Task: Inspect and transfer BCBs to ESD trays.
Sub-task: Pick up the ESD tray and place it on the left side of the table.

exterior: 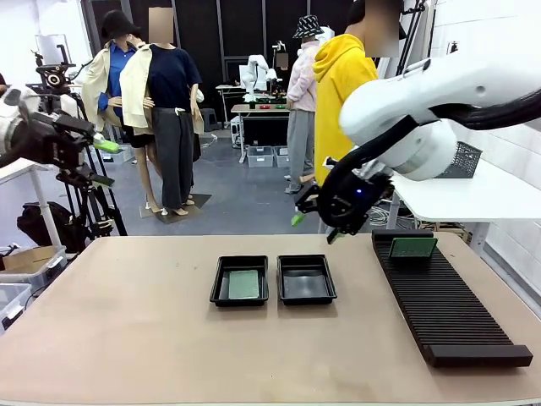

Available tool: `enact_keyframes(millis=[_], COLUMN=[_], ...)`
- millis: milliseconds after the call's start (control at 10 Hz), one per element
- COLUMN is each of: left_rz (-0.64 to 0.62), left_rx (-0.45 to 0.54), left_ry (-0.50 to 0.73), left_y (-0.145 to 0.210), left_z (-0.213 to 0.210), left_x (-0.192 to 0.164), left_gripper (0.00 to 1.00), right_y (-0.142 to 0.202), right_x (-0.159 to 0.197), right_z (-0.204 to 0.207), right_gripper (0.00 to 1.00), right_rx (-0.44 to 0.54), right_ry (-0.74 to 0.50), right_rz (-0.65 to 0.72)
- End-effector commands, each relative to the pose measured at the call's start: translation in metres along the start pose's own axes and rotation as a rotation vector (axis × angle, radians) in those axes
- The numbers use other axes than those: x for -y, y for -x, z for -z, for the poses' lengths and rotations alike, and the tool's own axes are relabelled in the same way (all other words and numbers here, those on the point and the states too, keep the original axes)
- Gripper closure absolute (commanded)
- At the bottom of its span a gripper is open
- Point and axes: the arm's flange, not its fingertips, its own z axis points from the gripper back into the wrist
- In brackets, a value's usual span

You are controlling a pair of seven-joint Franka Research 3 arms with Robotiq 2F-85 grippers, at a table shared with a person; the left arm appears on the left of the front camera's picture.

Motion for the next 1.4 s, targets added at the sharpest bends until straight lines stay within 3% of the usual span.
enact_keyframes(millis=[0, 300, 600, 900, 1300], left_rz=[-0.06, -0.123, -0.169, -0.234, -0.251], left_rx=[-0.022, -0.044, -0.156, -0.239, -0.309], left_ry=[-0.116, -0.302, -0.453, -0.635, -0.733], left_y=[-0.017, -0.031, -0.044, -0.057, -0.058], left_z=[0.022, 0.079, 0.129, 0.181, 0.238], left_x=[-0.003, 0.026, 0.048, 0.04, 0.009], left_gripper=[0.0, 0.0, 0.0, 0.0, 0.0], right_y=[0.008, 0.014, 0.027, 0.034, 0.043], right_x=[0.036, 0.086, 0.131, 0.174, 0.212], right_z=[-0.027, -0.073, -0.106, -0.117, -0.122], right_gripper=[0.0, 0.0, 0.0, 0.0, 0.0], right_rx=[0.023, 0.033, 0.073, 0.115, 0.128], right_ry=[-0.083, -0.197, -0.358, -0.489, -0.633], right_rz=[-0.016, -0.049, -0.06, -0.063, -0.053])
